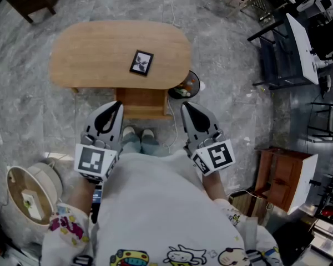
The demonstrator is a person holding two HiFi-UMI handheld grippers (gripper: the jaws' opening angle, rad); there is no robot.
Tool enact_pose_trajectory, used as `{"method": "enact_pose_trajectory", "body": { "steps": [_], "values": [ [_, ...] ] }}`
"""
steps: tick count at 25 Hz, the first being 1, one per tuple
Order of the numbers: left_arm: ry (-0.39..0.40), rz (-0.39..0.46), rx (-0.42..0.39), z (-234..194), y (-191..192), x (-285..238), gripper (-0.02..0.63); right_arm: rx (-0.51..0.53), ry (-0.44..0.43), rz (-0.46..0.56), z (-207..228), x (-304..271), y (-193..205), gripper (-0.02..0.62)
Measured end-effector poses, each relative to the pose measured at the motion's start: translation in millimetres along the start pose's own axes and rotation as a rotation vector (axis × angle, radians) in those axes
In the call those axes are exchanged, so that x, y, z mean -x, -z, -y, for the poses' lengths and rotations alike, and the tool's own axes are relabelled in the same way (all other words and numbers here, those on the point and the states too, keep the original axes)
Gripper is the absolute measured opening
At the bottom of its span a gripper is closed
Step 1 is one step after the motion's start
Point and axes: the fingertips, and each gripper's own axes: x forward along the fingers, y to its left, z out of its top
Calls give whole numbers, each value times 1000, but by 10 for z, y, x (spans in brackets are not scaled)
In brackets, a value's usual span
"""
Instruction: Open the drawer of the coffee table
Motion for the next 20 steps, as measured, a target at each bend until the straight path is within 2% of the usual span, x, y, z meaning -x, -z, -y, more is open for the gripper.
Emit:
{"method": "enact_pose_trajectory", "body": {
  "steps": [20],
  "values": [
    [3, -8, -9, -17, 33, -53, 8, -7, 0, 0, 45, -67, 14, -2]
  ]
}}
